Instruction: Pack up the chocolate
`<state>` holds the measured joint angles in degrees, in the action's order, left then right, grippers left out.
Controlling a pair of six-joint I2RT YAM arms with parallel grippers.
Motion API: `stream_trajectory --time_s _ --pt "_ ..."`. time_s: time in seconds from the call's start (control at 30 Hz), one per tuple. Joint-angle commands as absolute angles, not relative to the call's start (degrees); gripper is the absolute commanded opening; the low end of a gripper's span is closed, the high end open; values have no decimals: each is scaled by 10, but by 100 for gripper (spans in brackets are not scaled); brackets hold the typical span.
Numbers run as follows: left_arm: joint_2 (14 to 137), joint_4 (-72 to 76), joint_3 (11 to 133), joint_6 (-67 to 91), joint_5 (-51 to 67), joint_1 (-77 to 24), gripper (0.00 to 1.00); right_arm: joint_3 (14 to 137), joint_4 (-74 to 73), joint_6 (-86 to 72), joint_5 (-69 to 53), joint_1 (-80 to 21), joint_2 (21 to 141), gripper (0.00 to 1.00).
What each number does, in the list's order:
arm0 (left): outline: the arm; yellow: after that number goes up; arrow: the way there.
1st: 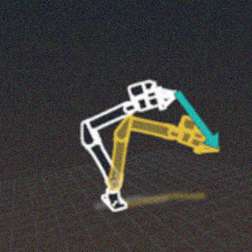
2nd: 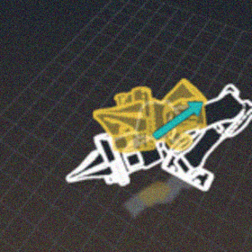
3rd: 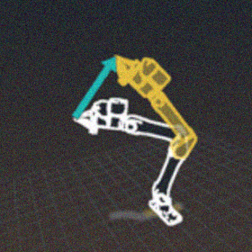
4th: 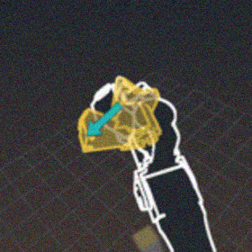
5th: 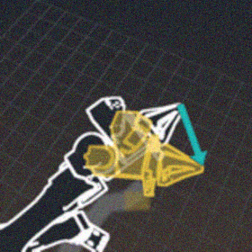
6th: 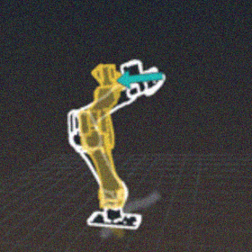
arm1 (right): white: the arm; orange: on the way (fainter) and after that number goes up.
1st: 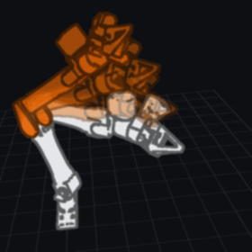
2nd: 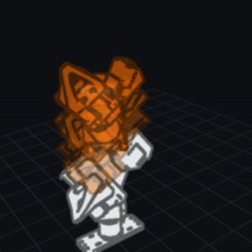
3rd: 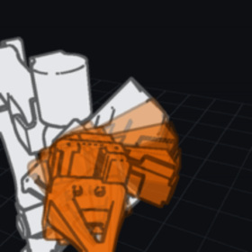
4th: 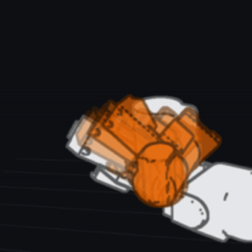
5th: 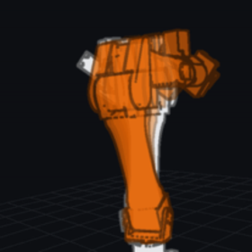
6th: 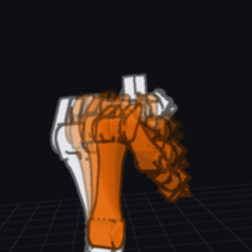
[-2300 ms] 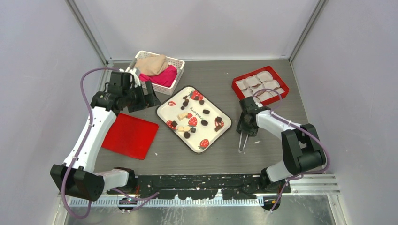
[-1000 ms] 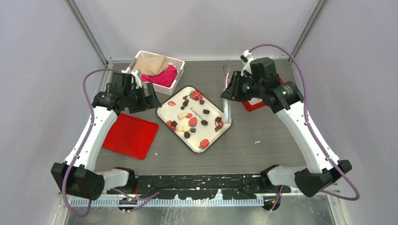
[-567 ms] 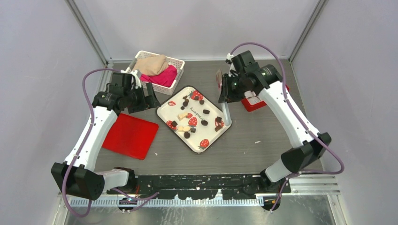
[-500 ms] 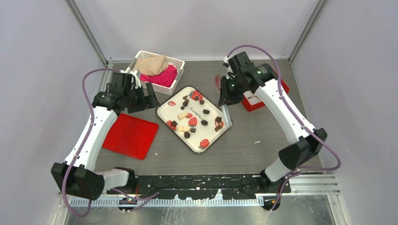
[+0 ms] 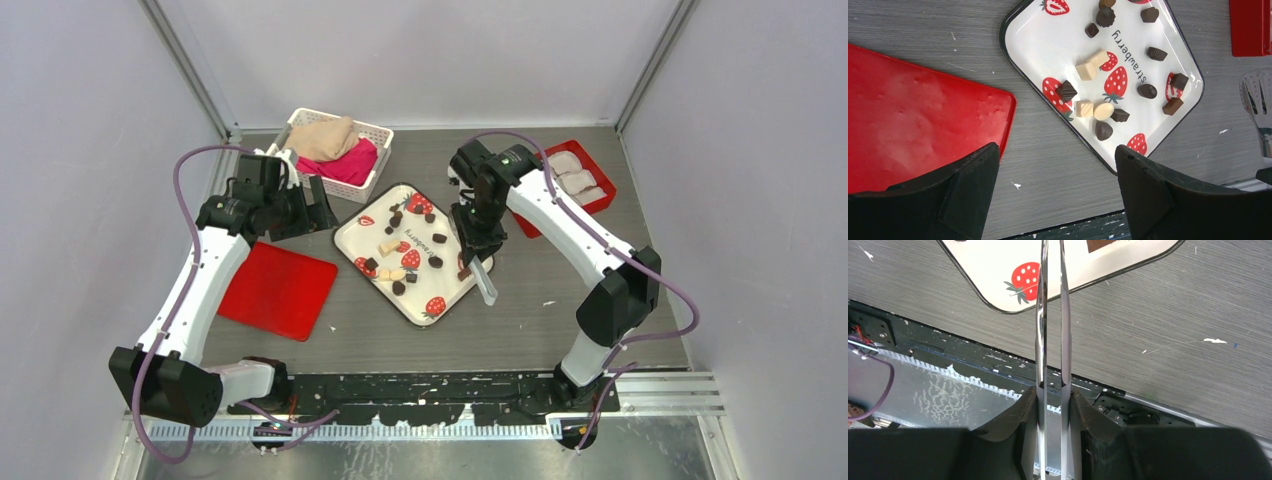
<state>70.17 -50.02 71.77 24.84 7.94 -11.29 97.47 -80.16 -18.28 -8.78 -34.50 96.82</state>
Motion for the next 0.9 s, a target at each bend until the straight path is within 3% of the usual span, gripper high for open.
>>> stream_trajectory --time_s 0.0,0.43,0.87 --pt "689 -483 717 237 72 -115 86 991 -814 -171 -73 -345 960 23" --pt "701 -484 729 228 74 -115 86 970 -861 -143 -57 -355 998 28" --pt "709 -483 727 223 71 -115 86 922 -839 -156 -34 -355 1030 47"
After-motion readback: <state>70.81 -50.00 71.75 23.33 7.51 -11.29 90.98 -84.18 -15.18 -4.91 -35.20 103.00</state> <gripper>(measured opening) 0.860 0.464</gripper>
